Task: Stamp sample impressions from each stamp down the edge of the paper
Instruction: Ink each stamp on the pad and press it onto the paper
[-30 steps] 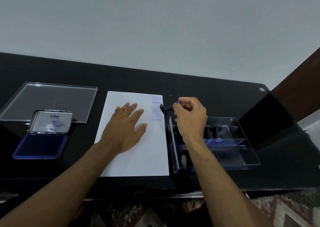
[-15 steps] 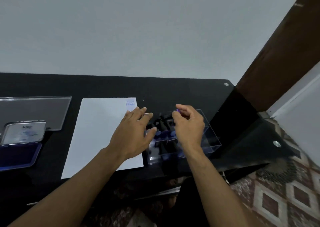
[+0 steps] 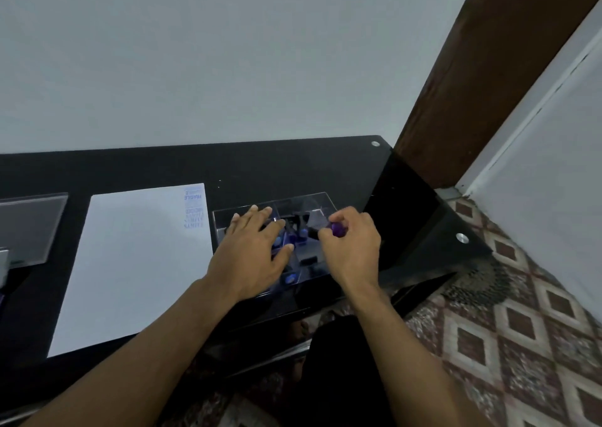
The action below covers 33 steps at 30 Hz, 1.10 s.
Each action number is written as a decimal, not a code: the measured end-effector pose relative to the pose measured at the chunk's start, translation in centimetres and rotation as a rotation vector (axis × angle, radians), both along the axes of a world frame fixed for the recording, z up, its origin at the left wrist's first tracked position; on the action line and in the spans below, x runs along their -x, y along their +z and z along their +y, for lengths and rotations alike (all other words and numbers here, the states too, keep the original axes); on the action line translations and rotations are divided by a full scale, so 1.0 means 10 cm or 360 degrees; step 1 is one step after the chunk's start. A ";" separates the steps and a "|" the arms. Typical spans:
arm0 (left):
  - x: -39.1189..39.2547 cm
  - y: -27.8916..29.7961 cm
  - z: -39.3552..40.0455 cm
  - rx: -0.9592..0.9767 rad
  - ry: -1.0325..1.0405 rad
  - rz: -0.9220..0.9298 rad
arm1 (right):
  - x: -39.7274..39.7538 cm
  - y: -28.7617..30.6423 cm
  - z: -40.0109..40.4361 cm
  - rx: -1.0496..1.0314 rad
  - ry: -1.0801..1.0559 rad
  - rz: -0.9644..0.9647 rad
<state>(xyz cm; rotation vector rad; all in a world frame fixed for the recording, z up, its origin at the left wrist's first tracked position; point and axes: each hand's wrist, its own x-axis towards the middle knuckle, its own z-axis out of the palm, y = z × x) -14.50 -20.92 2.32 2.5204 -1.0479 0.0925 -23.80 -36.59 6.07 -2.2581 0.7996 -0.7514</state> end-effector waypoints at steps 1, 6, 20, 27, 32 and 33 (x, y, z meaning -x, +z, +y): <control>0.01 -0.01 0.00 -0.0001 0.0002 -0.0002 | 0.03 -0.02 -0.02 0.0077 0.0014 0.0083; 0.00 -0.03 0.02 0.0017 0.0007 0.0008 | 0.06 -0.11 -0.05 0.0405 0.0123 0.0536; -0.01 -0.02 0.01 0.0050 0.0002 0.0044 | -0.06 0.09 -0.01 0.0353 0.0142 0.0918; -0.22 -0.02 0.02 0.0084 0.0031 -0.0004 | -0.23 0.00 -0.11 0.0767 0.0408 0.0564; -0.31 -0.08 0.05 0.0046 0.0074 -0.0047 | -0.39 0.00 -0.17 0.0725 0.0768 0.0866; -0.31 -0.09 0.05 0.0048 0.0076 -0.0060 | -0.41 -0.02 -0.18 0.0669 0.0802 0.0929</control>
